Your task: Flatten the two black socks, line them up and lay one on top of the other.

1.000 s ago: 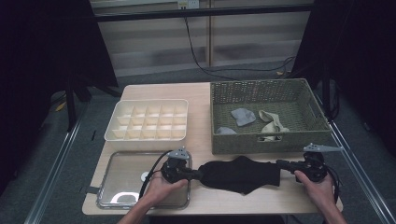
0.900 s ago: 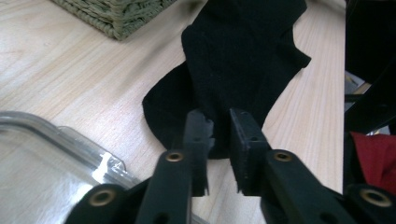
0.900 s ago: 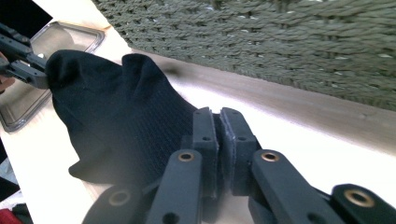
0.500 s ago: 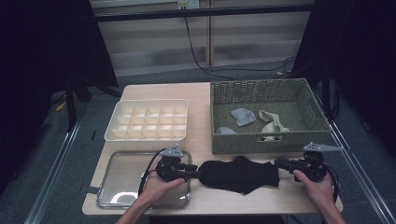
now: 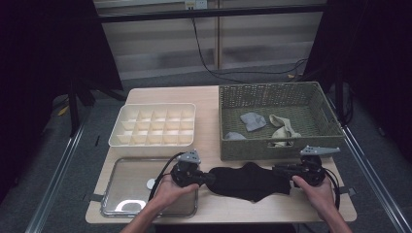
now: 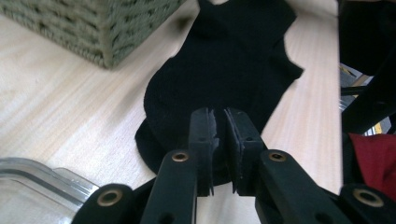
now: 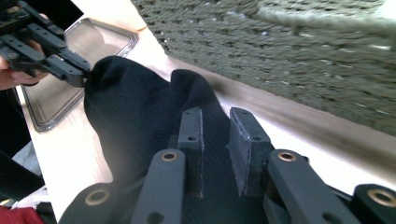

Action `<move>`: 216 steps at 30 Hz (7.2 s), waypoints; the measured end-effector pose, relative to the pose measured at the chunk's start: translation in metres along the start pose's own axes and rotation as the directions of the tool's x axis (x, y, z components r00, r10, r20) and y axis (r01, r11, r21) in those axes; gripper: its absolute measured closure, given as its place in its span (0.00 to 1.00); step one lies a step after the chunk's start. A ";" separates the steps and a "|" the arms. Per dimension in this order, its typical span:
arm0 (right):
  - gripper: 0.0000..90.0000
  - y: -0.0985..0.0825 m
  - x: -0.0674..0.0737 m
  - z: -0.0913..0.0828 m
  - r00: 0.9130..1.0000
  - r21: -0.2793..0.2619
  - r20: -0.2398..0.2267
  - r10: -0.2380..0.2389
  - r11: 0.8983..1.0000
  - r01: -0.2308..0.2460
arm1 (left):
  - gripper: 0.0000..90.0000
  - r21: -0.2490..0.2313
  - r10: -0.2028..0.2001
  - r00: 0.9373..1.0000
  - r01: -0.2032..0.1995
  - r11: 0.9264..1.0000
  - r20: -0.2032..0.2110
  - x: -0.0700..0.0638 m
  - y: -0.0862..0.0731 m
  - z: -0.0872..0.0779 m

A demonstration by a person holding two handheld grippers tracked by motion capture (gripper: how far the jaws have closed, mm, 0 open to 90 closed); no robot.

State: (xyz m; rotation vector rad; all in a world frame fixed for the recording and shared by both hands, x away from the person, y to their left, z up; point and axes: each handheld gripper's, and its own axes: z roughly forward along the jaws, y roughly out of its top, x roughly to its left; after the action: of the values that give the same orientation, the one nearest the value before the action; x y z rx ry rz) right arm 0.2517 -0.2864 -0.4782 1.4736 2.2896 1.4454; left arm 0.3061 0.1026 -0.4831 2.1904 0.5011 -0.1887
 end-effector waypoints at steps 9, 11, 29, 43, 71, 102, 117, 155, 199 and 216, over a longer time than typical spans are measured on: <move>0.83 0.013 0.007 0.020 0.999 0.042 -0.035 -0.023 0.999 0.024 | 0.88 0.091 -0.006 1.000 0.009 0.996 -0.030 -0.003 -0.012 0.007; 0.83 0.016 0.008 0.027 0.998 0.049 -0.049 -0.036 0.998 0.038 | 0.88 0.098 -0.005 1.000 0.007 0.995 -0.015 -0.005 -0.014 0.006; 0.85 -0.010 0.018 0.041 0.997 0.174 -0.041 -0.063 0.982 0.069 | 0.88 0.103 -0.020 1.000 0.021 0.995 -0.011 -0.011 -0.026 -0.006; 0.79 0.022 0.020 0.060 0.995 0.114 -0.074 -0.072 0.990 0.080 | 0.87 0.105 -0.020 1.000 0.021 0.994 -0.010 -0.011 -0.026 -0.005; 0.93 0.024 0.014 0.088 0.993 0.211 -0.075 -0.091 0.972 0.105 | 0.88 0.090 -0.034 0.999 0.033 0.995 0.012 -0.010 -0.026 -0.002; 1.00 0.049 0.034 0.043 0.972 -0.005 -0.226 -0.061 0.998 0.061 | 0.93 0.064 0.009 0.998 -0.013 0.998 0.058 -0.021 -0.019 0.000; 1.00 0.068 0.032 0.037 0.971 -0.068 -0.229 -0.069 0.996 0.055 | 0.95 0.100 0.003 0.998 -0.009 0.995 0.059 -0.020 -0.021 0.009; 1.00 -0.003 0.052 0.026 0.975 0.083 -0.184 -0.127 0.986 0.144 | 0.91 0.121 -0.019 0.998 0.012 0.993 0.057 -0.020 -0.020 0.011; 0.75 0.001 -0.009 0.021 1.000 0.074 0.006 -0.009 0.997 0.009 | 0.72 0.001 -0.057 0.998 0.057 0.998 0.035 -0.014 -0.011 0.008; 0.90 0.000 -0.014 0.035 0.996 0.136 0.060 -0.072 0.989 0.064 | 0.99 0.089 -0.022 1.000 0.023 0.996 -0.007 -0.015 -0.014 0.018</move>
State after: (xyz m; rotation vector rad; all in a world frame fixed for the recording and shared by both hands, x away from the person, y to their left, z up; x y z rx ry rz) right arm 0.2763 -0.2736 -0.5038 1.4365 2.4151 1.2301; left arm 0.2875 0.0918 -0.4997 2.2736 0.5299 -0.2209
